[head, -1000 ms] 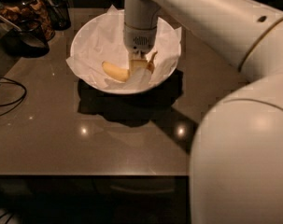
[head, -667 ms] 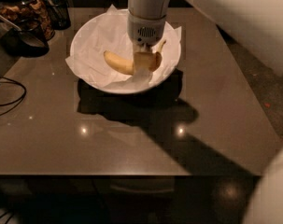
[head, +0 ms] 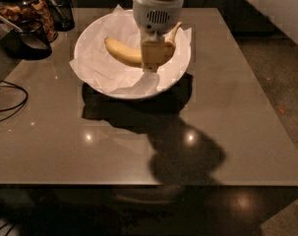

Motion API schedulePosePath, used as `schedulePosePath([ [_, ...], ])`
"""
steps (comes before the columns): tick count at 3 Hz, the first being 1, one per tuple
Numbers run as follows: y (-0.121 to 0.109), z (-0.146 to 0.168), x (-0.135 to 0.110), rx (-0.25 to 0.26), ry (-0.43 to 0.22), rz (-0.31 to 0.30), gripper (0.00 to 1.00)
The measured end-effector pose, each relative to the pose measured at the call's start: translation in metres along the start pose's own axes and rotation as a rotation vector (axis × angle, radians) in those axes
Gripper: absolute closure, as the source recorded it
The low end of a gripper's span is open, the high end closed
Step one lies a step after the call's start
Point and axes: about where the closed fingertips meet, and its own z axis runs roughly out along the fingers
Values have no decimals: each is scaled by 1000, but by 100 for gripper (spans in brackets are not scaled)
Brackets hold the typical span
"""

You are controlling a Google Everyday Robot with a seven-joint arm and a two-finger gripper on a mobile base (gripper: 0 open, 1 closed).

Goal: Pick banana from white bowl

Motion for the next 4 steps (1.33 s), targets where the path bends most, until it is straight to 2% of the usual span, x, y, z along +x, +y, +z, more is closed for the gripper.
schedulePosePath([
  [1,9,-11,-1,40,2,-6,100],
  [2,42,-41,14,61,11,42,100],
  [3,84,-90,26,101,24,106,100],
  [4,85,-91,26,102,23,106,100],
])
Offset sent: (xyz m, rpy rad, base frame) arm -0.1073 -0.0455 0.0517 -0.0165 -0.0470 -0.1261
